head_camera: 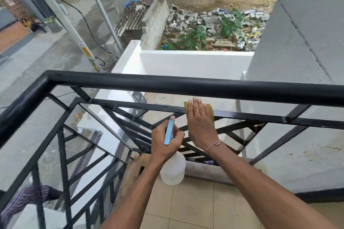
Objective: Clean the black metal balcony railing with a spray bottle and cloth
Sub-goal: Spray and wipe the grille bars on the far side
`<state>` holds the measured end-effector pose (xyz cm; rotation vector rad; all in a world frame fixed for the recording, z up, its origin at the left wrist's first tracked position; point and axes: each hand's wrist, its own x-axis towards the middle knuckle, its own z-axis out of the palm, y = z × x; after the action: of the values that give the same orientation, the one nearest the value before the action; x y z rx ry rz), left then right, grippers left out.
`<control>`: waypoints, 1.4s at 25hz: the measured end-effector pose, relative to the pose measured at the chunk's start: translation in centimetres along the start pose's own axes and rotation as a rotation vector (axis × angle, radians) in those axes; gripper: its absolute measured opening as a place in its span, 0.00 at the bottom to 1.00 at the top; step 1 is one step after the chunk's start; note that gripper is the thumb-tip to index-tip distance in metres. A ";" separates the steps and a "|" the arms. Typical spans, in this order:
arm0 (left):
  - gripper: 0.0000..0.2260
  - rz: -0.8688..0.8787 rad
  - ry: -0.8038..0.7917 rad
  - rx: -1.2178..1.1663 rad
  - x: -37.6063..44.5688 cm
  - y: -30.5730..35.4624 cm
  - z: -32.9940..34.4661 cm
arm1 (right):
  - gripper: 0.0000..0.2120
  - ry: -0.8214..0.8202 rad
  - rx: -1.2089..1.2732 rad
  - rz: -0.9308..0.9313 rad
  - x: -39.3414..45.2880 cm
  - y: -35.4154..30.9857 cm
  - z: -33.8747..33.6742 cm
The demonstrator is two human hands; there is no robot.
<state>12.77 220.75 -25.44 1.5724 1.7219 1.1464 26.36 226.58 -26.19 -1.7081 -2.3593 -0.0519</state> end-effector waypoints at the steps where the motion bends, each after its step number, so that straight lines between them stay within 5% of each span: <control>1: 0.05 -0.013 0.014 0.001 0.3 -0.6 -1.1 | 0.34 0.000 0.007 -0.020 0.5 -1.1 0.3; 17: 0.09 -0.088 0.196 -0.008 3.1 -6.9 -14.0 | 0.40 -0.174 0.030 -0.166 7.6 -15.6 4.1; 25: 0.07 -0.102 0.305 -0.030 3.9 -9.8 -19.2 | 0.32 -0.181 0.101 -0.310 13.1 -25.3 6.4; 29: 0.08 -0.103 0.376 -0.029 3.8 -10.8 -20.5 | 0.30 -0.181 0.098 -0.490 14.4 -27.7 6.4; 35: 0.10 -0.170 0.366 -0.028 2.8 -13.0 -18.7 | 0.28 0.045 -0.160 -0.832 13.6 -25.0 6.8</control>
<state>-10.12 219.74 -26.88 1.2249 2.0157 1.4289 -2.34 232.30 -27.46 -0.6464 -2.9033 -0.4134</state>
